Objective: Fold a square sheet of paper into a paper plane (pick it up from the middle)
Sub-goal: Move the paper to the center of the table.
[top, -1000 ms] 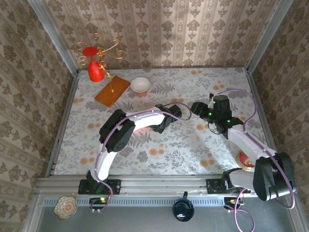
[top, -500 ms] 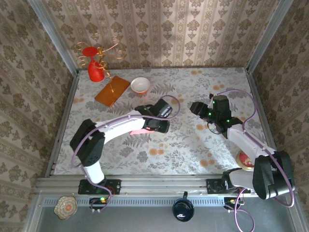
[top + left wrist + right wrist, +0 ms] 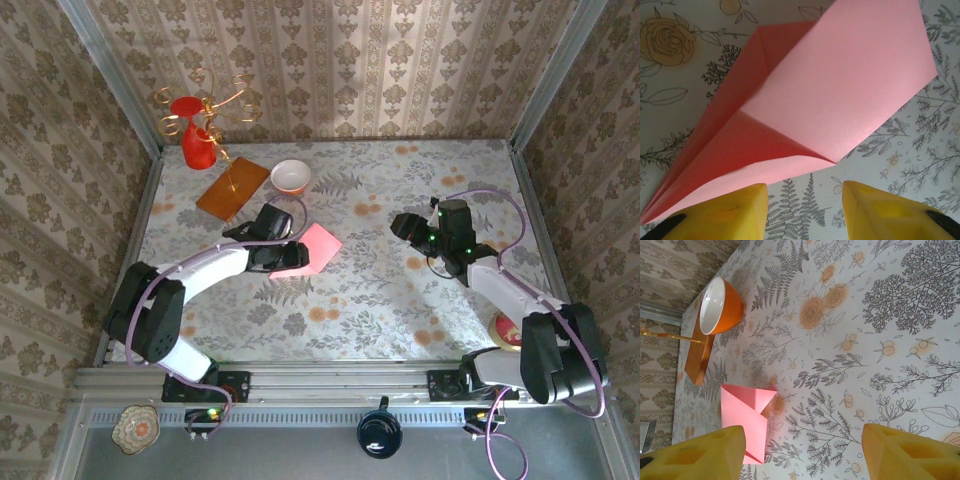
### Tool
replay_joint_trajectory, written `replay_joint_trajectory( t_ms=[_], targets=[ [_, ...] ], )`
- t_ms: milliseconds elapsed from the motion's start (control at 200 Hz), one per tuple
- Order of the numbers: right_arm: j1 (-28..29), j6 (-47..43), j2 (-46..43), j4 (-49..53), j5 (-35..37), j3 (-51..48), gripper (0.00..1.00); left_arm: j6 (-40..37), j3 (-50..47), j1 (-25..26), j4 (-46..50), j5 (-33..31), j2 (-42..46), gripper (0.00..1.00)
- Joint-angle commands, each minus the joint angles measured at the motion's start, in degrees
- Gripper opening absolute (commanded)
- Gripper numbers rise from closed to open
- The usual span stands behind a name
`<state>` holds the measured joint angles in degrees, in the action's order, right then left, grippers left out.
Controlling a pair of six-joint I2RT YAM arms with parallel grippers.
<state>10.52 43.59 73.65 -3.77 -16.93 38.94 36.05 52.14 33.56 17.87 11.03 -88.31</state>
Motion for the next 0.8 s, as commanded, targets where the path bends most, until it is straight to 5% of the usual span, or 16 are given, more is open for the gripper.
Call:
replay_joint_trajectory(
  t_ms=[0, 235, 795],
  targets=[
    [0.4, 1.3, 1.1, -1.6, -1.6, 0.3, 0.64, -0.4, 0.6, -1.3, -3.1, 1.4, -1.5, 0.44],
    [1.6, 1.8, 2.2, -2.0, -1.5, 0.1, 0.64, -2.8, 2.5, -4.9, -4.6, 2.6, -6.1, 0.45],
    [12.1, 7.5, 11.0, -1.7, -0.4, 2.1, 0.65, 0.9, 1.6, -2.8, -7.1, 6.3, -11.2, 0.41]
  ],
)
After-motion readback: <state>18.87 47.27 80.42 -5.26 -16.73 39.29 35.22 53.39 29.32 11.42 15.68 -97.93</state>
